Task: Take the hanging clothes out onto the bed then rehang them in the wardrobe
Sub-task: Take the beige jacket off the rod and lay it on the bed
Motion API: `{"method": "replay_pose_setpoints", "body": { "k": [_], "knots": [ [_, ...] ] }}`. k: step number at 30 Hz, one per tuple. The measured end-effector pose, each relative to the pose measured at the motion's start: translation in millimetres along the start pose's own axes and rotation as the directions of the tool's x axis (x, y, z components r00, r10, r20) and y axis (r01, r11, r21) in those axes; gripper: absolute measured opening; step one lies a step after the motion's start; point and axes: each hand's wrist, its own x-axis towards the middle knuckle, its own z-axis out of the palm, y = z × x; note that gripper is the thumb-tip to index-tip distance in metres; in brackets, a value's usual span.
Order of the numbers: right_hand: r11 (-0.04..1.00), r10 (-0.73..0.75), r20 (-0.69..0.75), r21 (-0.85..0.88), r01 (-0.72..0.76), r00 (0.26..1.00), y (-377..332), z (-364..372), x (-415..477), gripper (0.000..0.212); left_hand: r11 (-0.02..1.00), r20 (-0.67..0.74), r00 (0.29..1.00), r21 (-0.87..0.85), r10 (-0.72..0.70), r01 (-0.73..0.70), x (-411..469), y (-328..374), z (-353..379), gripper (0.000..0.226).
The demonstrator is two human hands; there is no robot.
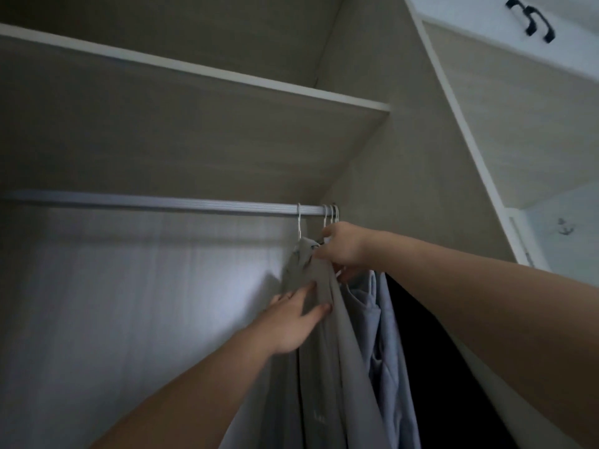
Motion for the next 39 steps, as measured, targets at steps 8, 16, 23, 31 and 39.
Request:
{"method": "replay_pose_setpoints", "body": {
  "k": [8,16,23,31,39],
  "knots": [
    [0.939,0.293,0.055,0.172,-0.298,0.955,-18.7,12.5,39.5,0.023,0.994,0.017,0.997,-0.075,0.081,-0.079,15.2,-26.9,9.6,0.072],
    [0.931,0.320,-0.173,0.241,-0.275,0.931,-22.8,31.6,58.6,0.028,0.966,0.033,0.993,-0.237,0.113,-0.102,41.9,-39.1,25.6,0.075],
    [0.960,0.206,-0.289,0.245,-0.136,0.935,-5.0,37.0,70.1,0.039,0.957,-0.006,0.994,-0.270,0.110,-0.107,52.0,-50.2,47.4,0.077],
    [0.950,0.154,-0.467,0.311,-0.002,0.871,6.2,23.3,60.8,0.023,0.969,-0.226,0.969,-0.201,0.098,-0.145,58.9,-53.2,46.9,0.068],
    [0.868,-0.300,-0.533,-0.497,-0.006,0.791,12.2,-28.4,-3.1,0.031,0.965,-0.703,0.711,-0.186,-0.001,-0.182,43.6,-16.3,35.7,0.055]
  ]
}}
